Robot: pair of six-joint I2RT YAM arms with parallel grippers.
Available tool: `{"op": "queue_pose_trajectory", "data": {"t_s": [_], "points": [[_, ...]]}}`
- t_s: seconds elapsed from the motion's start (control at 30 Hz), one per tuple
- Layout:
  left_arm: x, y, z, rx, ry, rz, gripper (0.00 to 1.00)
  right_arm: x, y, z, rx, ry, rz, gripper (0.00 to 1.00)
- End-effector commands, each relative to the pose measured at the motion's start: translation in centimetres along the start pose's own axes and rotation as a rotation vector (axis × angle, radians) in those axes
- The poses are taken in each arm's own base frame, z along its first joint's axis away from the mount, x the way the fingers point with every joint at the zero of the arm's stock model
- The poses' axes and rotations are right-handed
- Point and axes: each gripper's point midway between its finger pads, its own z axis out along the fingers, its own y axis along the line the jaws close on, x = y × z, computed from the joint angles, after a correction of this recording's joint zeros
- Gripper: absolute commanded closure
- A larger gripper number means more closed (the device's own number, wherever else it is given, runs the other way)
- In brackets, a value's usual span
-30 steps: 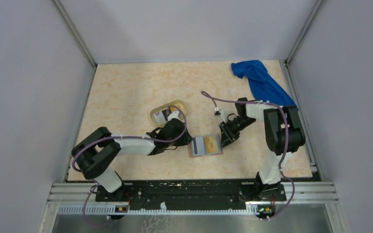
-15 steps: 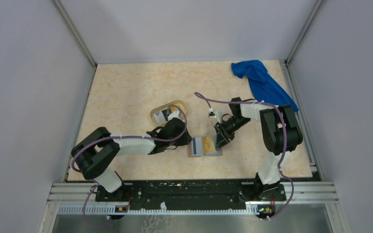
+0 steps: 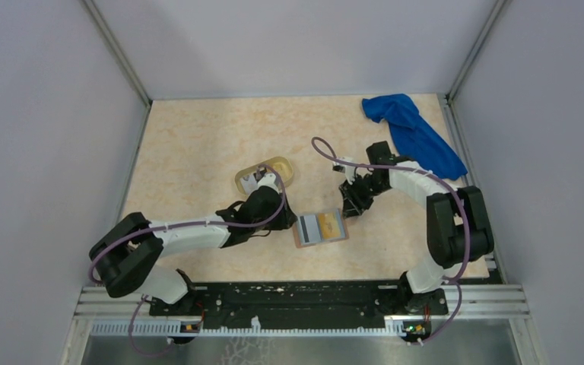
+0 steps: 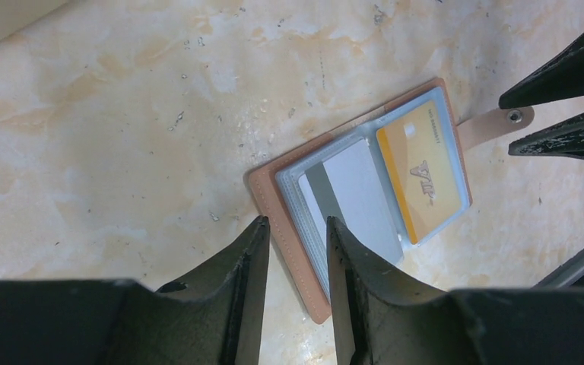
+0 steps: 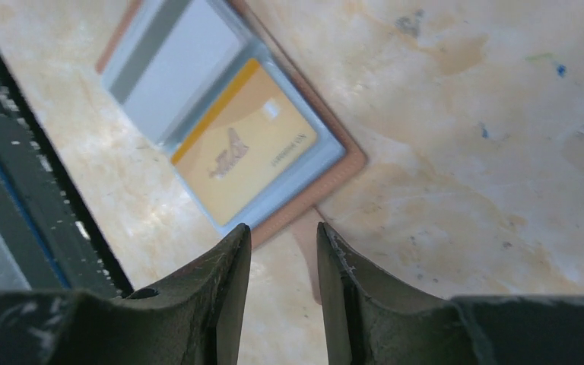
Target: Put the credit cards into the card holder
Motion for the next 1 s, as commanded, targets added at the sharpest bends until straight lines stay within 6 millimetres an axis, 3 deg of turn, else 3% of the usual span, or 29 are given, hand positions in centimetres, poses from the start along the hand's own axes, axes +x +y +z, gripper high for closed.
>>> {"op": "queue_pose_trajectory", "data": {"t_s": [0.0,0.07,0.17,0.3,0.4,0.57,0.7,0.87,0.97], "points": [[-0.3,-1.5,-0.5,0.093,-0.018,0.043,0.6,-2.7,4.4,-0.2,-0.257,-0.147,-0.03,0.63],[-0.1,-2.0,-0.3,0.118,-0.012,0.041,0.62,-2.8,6.1,0.0,-0.378,-0.159,0.008,0.65],[0.1,-2.1,-0.1,0.129,-0.006,0.034,0.65,-3.1,7.2,0.8,-0.475,-0.156,0.057,0.74],[0.1,-1.8,0.1,0.109,-0.011,0.031,0.67,-2.9,7.2,2.4,-0.476,-0.121,0.101,0.79],[-0.1,-1.4,0.0,0.088,-0.017,0.037,0.67,-2.5,6.2,3.8,-0.373,-0.078,0.103,0.8],[-1.0,-1.2,-0.3,0.065,-0.05,0.059,0.67,-2.2,5.8,4.6,-0.318,-0.048,0.098,0.8],[-3.5,-1.2,-1.2,0.037,-0.127,0.137,0.62,-2.6,6.0,4.1,-0.33,-0.037,0.048,0.8],[-8.8,0.0,-2.5,-0.082,-0.212,0.28,0.36,-4.6,6.7,1.0,-0.298,-0.084,-0.136,0.79],[-11.7,1.5,-2.8,-0.083,-0.227,0.214,0.3,-6.8,6.6,-1.2,-0.193,-0.166,-0.233,0.78]]}}
